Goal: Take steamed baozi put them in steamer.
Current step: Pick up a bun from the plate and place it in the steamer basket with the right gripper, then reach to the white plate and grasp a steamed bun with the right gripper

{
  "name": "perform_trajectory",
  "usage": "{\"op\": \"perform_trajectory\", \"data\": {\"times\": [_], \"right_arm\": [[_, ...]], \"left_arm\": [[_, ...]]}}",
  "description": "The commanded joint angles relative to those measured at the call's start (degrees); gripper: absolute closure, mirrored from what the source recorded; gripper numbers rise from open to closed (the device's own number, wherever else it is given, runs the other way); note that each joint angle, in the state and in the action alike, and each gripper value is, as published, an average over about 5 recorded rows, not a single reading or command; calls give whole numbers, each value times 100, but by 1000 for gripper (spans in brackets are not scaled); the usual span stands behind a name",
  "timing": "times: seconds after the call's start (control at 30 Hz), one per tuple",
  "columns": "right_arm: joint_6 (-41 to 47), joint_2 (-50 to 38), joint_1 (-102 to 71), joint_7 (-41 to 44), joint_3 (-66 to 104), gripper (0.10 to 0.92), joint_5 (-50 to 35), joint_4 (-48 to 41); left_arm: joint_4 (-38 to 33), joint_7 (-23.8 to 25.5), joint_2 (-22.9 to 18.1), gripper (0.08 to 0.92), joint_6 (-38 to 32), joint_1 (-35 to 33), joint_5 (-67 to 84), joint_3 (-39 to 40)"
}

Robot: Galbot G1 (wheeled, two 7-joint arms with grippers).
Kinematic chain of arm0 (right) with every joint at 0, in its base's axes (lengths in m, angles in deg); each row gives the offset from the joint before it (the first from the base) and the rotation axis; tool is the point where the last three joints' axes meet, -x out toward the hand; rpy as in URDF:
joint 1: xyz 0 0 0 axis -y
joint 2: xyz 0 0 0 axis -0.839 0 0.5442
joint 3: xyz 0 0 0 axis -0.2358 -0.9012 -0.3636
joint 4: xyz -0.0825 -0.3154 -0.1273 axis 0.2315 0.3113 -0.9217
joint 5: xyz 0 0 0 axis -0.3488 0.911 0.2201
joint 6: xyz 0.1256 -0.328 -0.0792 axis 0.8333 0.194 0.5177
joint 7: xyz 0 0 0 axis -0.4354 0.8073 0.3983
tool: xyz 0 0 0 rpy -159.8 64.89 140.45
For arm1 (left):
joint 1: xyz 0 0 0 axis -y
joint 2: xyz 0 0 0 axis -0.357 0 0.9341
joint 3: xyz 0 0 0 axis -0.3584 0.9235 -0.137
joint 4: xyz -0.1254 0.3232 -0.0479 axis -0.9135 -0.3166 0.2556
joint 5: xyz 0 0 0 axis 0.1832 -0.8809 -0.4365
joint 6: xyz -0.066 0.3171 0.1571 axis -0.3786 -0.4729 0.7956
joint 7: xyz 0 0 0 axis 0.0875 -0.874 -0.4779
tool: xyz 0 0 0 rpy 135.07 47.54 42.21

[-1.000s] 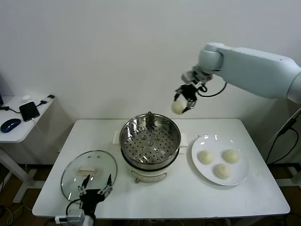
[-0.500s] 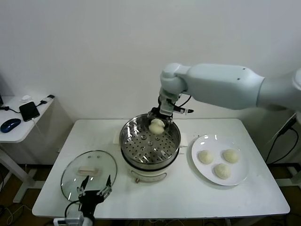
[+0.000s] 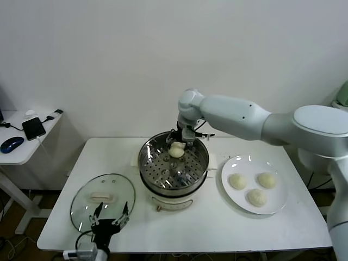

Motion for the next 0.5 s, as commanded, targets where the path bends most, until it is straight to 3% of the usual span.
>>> {"op": "perform_trajectory", "data": {"times": [0.03,0.23,0.37,0.5], "right_arm": [[-248,295,-349,-289,239,284,261,-656],[-184,-170,487,276,-173,205,-1272,131],[200,-768,1705,1086,-858,203,-3303,916],[1337,-1559,3056,1626,-2234,202,-5618,1381]], "left_arm": [[56,-13,18,177,5,80,20,-8],[64,-56,12,177,1,78,20,-1],[12,-51,-17,177,5,48,-2,37],[-49,-41,-53,177,12,28,-33,72]]}}
